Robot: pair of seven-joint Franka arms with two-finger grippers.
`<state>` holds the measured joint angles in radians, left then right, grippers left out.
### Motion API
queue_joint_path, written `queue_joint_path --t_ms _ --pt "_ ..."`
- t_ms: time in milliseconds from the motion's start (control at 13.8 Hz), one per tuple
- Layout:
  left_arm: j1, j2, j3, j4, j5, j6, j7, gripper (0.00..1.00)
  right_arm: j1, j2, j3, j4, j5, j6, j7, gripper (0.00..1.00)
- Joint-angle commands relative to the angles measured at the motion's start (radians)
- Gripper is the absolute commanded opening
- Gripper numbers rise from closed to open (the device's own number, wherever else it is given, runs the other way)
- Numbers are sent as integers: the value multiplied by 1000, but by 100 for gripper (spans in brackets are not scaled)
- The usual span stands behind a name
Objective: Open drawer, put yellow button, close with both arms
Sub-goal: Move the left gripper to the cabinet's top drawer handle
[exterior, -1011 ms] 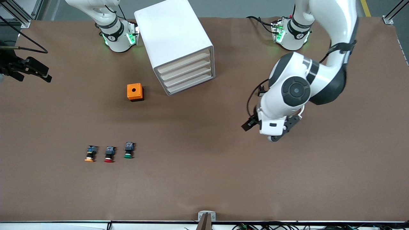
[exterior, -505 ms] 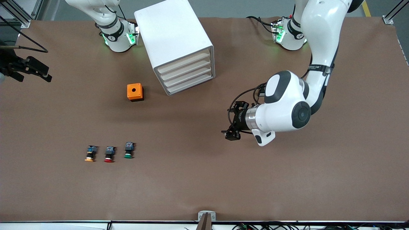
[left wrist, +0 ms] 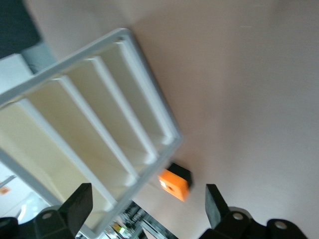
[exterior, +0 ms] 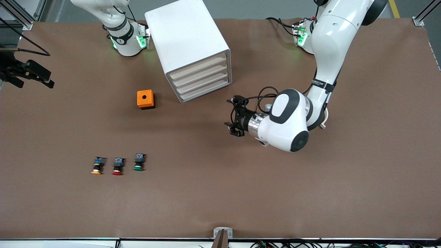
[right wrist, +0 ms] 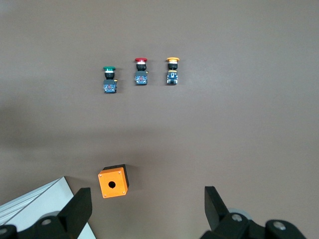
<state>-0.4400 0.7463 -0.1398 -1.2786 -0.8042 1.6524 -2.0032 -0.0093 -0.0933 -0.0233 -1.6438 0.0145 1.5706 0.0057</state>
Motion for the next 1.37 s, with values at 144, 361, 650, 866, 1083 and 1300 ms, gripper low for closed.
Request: queue_joint_path --t_ms 144,361,650,866,1083,1300 --pt "-66 54 3 18 -146 -164 -130 99 -11 144 14 44 2 37 -16 100" --pt "-74 83 3 7 -205 -204 -178 95 -20 260 14 50 -11 63 -18 100" --pt "-75 122 2 5 -263 -264 -242 78 -20 390 13 0 -4 276 -3 100" --pt "-89 125 2 -25 -291 -304 -281 67 -49 461 13 -80 4 475 -1 100" --pt "-97 125 -1 -54 -294 -328 -302 63 -52 552 13 -111 4 616 36 100" --pt "-103 125 -15 -80 -294 -338 -330 59 -47 621 13 -162 4 773 68 100"
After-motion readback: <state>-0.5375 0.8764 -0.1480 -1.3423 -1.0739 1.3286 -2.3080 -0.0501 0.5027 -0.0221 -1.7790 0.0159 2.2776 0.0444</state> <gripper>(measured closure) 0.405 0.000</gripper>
